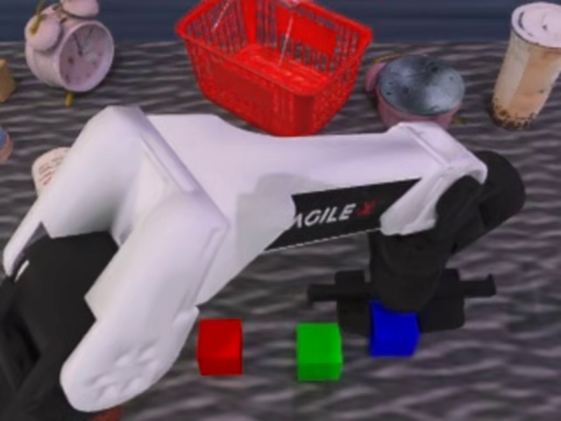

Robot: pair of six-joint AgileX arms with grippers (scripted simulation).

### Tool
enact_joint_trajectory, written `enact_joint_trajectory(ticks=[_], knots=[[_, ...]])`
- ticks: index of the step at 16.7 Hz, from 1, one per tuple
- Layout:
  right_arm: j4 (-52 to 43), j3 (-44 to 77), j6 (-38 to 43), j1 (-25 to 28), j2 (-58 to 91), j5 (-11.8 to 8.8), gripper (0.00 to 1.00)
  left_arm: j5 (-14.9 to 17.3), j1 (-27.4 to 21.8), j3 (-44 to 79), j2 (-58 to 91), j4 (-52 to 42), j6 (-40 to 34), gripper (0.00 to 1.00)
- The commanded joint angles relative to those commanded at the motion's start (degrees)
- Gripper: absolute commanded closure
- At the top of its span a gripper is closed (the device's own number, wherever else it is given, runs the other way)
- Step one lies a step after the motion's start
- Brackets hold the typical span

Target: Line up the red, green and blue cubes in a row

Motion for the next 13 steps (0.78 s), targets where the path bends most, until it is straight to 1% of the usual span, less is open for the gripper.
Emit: enact_joint_trajectory(ticks=[5,13], knots=[[0.0,0.0,0.0,0.0,0.0,0.0,0.0,0.0,-0.1,-1.2,0.4,1.3,-0.1,1.0],[0.0,0.0,0.0,0.0,0.0,0.0,0.0,0.0,-0.1,-1.2,0.4,1.3,-0.1,0.4]])
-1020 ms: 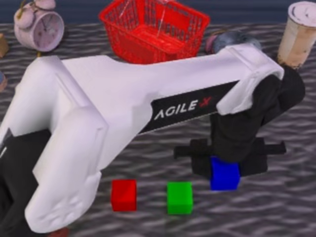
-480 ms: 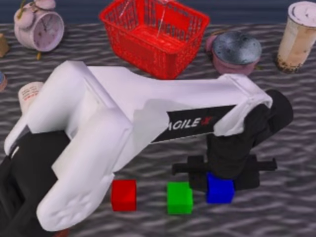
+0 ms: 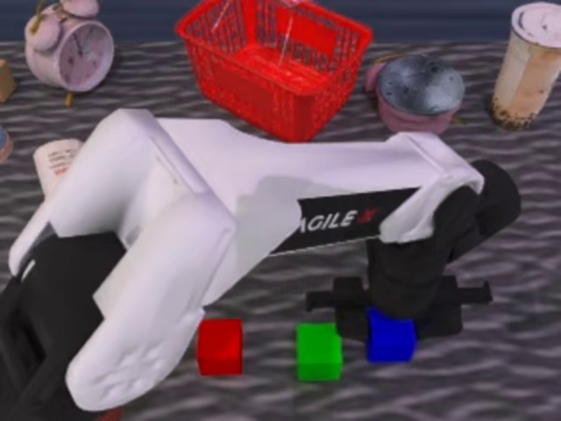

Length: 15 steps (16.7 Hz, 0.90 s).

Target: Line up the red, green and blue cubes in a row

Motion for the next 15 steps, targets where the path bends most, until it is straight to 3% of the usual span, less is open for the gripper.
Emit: enact_joint_trajectory(ticks=[5,15], knots=[[0.0,0.0,0.0,0.0,0.0,0.0,0.0,0.0,0.0,0.0,0.0,0.0,0.0,0.02],[0.0,0.0,0.0,0.0,0.0,0.0,0.0,0.0,0.1,0.2,0.0,-0.2,0.0,0.0]])
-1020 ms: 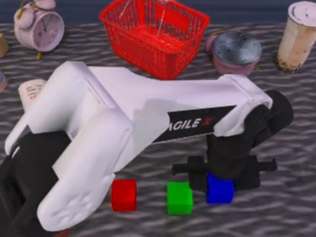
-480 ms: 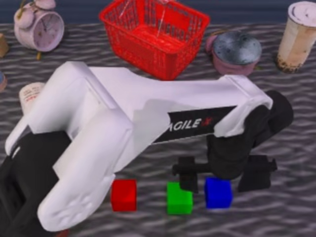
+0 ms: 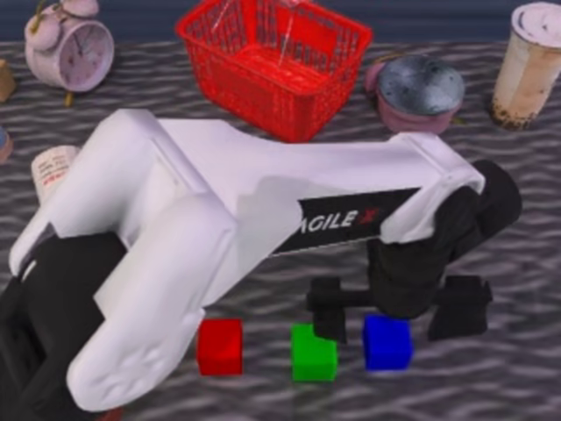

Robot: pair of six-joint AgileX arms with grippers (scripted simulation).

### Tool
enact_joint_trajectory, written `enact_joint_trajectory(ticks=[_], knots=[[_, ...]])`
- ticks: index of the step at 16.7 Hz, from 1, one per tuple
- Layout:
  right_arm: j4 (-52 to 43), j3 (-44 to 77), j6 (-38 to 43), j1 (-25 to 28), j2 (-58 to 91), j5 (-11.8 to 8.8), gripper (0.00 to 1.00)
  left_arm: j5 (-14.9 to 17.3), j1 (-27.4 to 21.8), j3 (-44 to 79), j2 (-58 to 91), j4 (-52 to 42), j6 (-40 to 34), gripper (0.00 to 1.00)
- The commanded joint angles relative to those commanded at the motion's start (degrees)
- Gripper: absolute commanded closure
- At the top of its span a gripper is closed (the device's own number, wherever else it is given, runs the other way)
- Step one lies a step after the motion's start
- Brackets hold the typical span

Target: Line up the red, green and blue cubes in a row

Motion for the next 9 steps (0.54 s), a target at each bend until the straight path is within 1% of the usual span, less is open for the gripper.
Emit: enact_joint_trajectory(ticks=[2,7,9], knots=[[0.0,0.0,0.0,0.0,0.0,0.0,0.0,-0.1,0.1,1.9,-0.4,-2.2,-0.1,0.0],[0.0,0.0,0.0,0.0,0.0,0.0,0.0,0.0,0.9,9.2,-2.6,-12.3,-0.2,0.0],[0.0,0.0,0.0,0.0,0.0,0.0,0.0,0.0,1.0,10.4,-3.2,-13.6,-0.2,0.0]])
